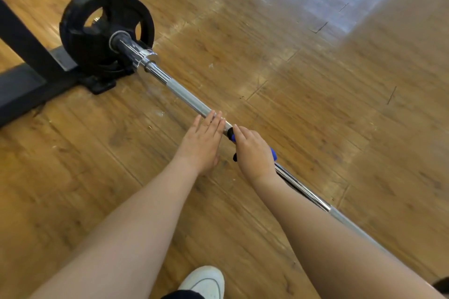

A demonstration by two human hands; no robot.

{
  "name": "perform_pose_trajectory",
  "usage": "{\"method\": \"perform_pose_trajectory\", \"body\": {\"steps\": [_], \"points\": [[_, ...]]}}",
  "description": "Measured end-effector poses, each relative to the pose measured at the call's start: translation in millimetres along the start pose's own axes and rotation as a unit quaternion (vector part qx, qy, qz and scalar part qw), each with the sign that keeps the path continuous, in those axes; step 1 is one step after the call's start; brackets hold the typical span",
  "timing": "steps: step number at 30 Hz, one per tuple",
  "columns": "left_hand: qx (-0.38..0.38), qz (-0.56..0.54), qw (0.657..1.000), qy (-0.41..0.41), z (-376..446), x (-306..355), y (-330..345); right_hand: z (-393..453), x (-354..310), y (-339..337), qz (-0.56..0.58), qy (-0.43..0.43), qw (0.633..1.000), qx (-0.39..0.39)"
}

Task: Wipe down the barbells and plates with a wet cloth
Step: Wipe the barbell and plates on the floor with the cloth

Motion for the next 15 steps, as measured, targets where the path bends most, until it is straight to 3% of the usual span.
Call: {"method": "perform_pose_trajectory", "body": {"steps": [9,12,15], "points": [[0.003,-0.011,1.0,0.023,7,17,-8,-15,6,-15,-0.007,0.03,0.999,-0.024],[-0.01,-0.025,1.0,0.015,7,18,-3,-3,-5,-18,-0.001,0.005,1.0,0.023],[-0.016,-0.04,0.999,0.009,6,18,1,-13,4,-2,-0.004,0.015,1.0,0.023]]}}
Point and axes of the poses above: each hand's wrist, its own z-axis towards the middle knuckle, its own y-axis out of the palm, x = y × z, the point moved 10 cm from there along z, towards the middle knuckle, and after that the axes turned 2 degrees about -y, right-handed, at the moved point
